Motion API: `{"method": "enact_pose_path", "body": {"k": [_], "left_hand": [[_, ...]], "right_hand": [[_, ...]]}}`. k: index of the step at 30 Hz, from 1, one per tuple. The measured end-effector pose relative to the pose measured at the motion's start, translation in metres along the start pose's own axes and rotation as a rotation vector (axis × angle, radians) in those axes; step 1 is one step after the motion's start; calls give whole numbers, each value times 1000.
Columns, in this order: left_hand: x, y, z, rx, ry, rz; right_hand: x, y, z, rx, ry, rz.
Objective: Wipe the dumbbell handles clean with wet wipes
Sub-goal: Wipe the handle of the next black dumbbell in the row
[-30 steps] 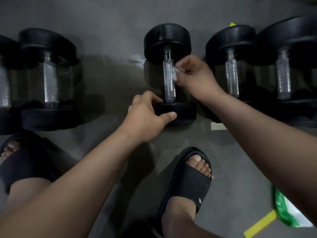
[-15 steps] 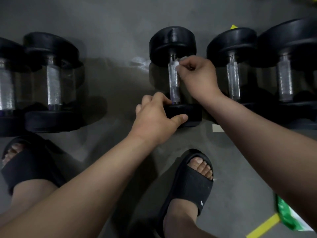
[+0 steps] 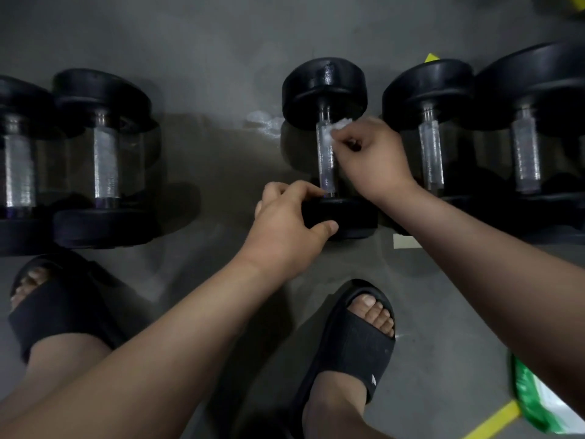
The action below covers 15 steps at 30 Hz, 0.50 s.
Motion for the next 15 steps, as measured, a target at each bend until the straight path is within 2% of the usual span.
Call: {"method": "enact_pose_path", "body": {"k": [3,10,15], "left_hand": [[0,-1,-1,-35,7,42],[4,-5,9,-42,26,138],[4,-8,7,19,-19,172]], "right_hand": [[-2,-2,-1,-47,-21,-63],[-6,13,-1,-15,-46,2],[-19,-20,18,47,-63,-209]]}}
Point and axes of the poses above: each hand's wrist, its own y-axis towards the middle knuckle, its own x-axis out of the palm, z = x × y, the point moved 5 cm from there along y, towards the middle knuckle, and after that the axes turned 3 degrees about x, right-handed, at the moved point
